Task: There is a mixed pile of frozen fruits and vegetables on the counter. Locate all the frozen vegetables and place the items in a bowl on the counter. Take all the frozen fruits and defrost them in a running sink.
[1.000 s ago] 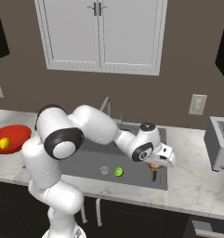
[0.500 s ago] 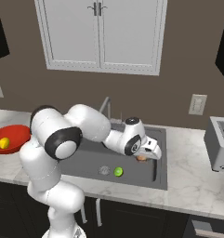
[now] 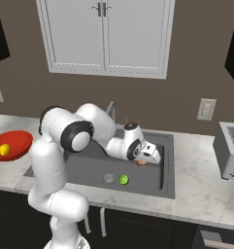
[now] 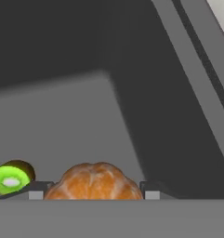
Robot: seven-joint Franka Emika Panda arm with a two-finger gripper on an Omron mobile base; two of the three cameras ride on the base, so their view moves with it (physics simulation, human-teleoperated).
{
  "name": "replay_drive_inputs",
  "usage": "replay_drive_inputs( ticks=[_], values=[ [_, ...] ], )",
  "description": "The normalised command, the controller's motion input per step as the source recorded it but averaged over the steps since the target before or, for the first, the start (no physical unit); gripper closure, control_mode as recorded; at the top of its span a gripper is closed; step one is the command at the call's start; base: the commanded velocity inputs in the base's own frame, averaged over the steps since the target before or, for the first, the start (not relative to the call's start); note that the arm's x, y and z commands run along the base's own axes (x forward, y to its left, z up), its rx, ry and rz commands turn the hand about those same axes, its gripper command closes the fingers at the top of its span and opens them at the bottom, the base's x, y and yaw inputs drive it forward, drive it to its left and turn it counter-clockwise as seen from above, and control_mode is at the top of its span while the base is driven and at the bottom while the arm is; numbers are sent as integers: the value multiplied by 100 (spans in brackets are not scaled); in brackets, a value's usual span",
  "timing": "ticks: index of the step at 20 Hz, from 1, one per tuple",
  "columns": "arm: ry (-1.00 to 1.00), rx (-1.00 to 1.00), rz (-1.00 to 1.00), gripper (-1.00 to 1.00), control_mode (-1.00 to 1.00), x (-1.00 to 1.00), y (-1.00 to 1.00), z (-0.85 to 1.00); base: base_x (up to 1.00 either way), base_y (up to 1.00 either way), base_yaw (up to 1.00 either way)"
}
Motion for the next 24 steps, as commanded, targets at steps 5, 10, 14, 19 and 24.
replay_drive_inputs(
  ticks=[5,10,14,19,24],
  values=[
    [0,0,0,100,-100,44,4,-50,0,0,0],
    [0,0,0,100,-100,37,1,-56,0,0,0],
    [0,0,0,100,-100,39,0,-54,0,0,0],
    [-2,0,0,100,-100,36,0,-62,0,0,0],
    [-4,0,0,100,-100,10,0,-57,0,0,0]
  ],
)
